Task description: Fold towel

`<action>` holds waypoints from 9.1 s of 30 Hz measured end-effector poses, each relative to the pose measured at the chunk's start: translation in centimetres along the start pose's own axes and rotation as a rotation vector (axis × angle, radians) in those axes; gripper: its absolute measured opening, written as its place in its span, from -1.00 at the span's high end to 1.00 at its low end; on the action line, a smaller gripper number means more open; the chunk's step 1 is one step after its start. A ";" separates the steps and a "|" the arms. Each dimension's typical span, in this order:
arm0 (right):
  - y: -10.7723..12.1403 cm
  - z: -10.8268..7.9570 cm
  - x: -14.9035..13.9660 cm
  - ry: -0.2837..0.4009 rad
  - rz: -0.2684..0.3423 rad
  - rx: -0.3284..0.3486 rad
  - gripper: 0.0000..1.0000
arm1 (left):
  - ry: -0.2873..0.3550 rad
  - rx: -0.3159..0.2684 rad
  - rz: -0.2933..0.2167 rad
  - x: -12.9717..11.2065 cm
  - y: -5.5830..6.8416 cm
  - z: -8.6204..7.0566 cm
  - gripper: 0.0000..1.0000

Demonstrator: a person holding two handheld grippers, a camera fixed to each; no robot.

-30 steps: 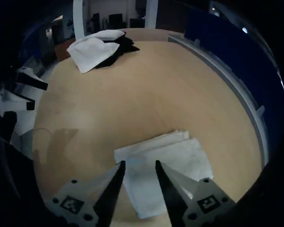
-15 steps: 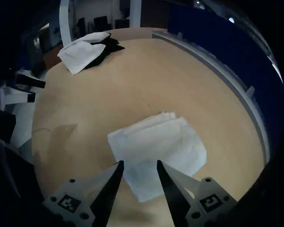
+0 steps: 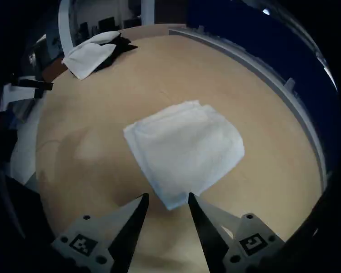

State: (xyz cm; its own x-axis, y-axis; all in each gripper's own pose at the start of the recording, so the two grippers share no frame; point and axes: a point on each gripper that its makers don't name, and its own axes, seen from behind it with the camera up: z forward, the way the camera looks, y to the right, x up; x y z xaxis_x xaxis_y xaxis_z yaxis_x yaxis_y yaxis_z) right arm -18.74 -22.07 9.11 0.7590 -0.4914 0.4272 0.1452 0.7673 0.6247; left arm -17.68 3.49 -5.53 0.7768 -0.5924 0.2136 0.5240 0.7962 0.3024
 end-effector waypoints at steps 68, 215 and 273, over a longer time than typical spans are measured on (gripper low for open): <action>8.3 -11.5 12.4 0.308 -0.014 -0.180 0.89 | 0.043 -0.069 0.096 4.3 3.3 0.6 -0.99; 27.2 -29.5 -32.1 0.030 0.616 -0.728 -0.95 | 0.022 -0.140 0.237 4.2 11.1 1.0 -0.99; 22.3 -35.4 -1.2 0.919 0.559 -0.822 -1.00 | 0.536 -0.035 0.229 21.4 7.7 -0.7 -0.99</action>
State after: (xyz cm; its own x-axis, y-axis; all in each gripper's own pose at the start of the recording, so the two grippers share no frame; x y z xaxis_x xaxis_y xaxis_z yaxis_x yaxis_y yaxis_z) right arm 6.10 10.23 -0.60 0.9402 0.1677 -0.2966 -0.2312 0.9534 -0.1937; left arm 3.22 -2.91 0.70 0.9353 -0.2666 -0.2326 0.3256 0.9057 0.2713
